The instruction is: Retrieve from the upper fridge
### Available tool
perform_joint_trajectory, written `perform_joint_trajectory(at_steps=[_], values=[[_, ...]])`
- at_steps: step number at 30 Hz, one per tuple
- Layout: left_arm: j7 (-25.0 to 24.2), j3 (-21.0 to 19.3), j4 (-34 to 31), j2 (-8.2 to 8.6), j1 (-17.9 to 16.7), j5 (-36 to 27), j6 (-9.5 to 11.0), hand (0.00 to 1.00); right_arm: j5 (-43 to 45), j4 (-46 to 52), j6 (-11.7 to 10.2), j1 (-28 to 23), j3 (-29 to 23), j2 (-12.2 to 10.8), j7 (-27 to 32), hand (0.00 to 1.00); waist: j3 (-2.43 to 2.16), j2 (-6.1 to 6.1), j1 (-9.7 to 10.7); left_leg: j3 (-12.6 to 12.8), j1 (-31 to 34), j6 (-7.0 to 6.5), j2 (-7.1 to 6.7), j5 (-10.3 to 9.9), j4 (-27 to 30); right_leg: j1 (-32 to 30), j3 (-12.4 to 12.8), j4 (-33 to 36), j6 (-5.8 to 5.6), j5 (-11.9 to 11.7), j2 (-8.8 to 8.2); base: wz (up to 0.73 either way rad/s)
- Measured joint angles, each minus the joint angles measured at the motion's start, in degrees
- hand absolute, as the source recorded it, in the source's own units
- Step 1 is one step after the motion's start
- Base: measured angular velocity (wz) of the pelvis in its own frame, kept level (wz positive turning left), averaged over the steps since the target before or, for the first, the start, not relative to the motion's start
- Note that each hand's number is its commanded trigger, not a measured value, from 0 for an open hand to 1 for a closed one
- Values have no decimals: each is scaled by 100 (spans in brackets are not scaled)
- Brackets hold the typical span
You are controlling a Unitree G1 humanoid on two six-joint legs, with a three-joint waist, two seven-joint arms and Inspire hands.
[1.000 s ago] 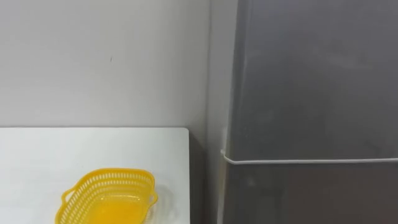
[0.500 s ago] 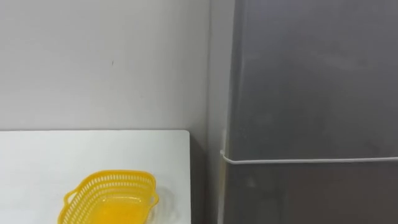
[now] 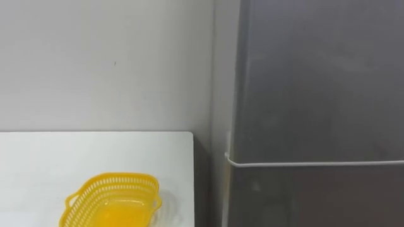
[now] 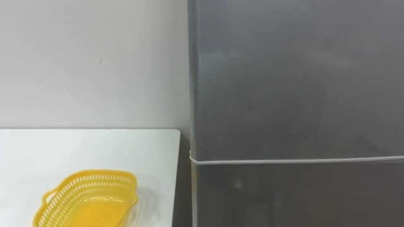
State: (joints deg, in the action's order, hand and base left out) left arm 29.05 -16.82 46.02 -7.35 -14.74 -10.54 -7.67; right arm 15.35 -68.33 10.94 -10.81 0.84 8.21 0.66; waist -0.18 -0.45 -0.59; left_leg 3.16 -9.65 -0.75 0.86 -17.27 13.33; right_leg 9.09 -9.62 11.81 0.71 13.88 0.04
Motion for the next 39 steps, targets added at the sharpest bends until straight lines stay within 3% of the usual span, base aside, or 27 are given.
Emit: perform_joint_trajectory(at_steps=[3,5,8,12,16,20,25,30,37,39], values=[[477,-110,-881,18,-47,-131,110,0,44,112,-46,-67,2,5,42,0,-7,12,-58,-7,1,-1,-1,1,2,-6,10,5,0,-5,0,0],[889,-115,-1633,15,-50,-118,394,0,43,183,-154,-111,-5,47,42,0,-9,20,-138,-4,-2,-2,-1,1,4,-12,6,9,-3,-10,-2,0],[1449,-99,-2301,7,-37,-103,661,0,62,358,-225,-110,-7,98,44,0,-16,92,-125,-11,0,-2,-2,1,-8,-10,-26,-1,-5,-17,-1,0],[1899,-123,-2989,7,-24,-58,772,0,76,409,-347,-175,-3,104,54,0,-22,171,-135,-11,8,-2,-1,1,-18,-26,-20,-18,-4,-19,5,0],[2207,-282,-4212,1,-25,-118,960,0,29,405,-351,-187,2,107,28,0,-27,199,-169,-6,1,-9,-9,9,-21,-57,-11,-6,-4,-19,-5,-3],[2300,-587,-5437,-45,52,-110,997,0,110,403,-386,-242,-6,97,-1,0,-31,180,-157,-13,-4,-9,-10,14,-40,-69,-10,-7,-4,-19,-7,-2],[2195,-670,-6587,-180,120,-115,1107,0,112,375,-386,-343,0,22,-11,0,-25,145,-146,-11,-4,-10,-11,25,-59,-90,21,0,-4,-19,-6,-1],[1786,-520,-7012,-267,442,-112,1152,0,118,271,-378,-370,-6,5,-111,0,1,134,-84,-43,-1,-15,-19,28,-57,-45,1,-19,-9,-30,-11,4],[628,-312,-7305,-315,1040,-306,1147,0,299,59,-339,-259,-208,-1,-466,0,34,168,88,-13,2,-36,-38,47,-52,-81,19,-30,-23,-42,-23,-1],[268,-122,-7385,-316,1184,-512,1121,0,325,12,-333,-260,-204,1,-529,0,68,168,108,-15,6,-40,-44,62,-70,-94,35,-17,-27,-47,-28,-2]])
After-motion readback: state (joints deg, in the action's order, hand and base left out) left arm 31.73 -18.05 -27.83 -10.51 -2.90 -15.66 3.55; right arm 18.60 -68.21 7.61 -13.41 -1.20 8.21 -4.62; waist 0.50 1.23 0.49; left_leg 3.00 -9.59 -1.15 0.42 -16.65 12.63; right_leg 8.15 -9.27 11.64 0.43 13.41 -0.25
